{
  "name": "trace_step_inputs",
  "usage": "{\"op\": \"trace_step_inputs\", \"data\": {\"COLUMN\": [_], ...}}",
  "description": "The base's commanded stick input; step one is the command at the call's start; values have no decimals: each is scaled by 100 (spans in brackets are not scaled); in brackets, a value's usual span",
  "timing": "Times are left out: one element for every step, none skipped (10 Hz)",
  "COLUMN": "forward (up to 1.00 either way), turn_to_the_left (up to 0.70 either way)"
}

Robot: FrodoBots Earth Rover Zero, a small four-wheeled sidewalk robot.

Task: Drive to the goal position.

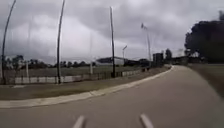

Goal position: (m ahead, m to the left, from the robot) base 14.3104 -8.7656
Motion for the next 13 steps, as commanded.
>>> {"op": "trace_step_inputs", "data": {"forward": [0, 0, 0, 0, 0, 0, 0, 0, 0, 0, 0, 0, 0], "turn_to_the_left": [-88, -88, -88, -87, -85, -85, -85, -85, -85, -85, -85, -85, -85]}}
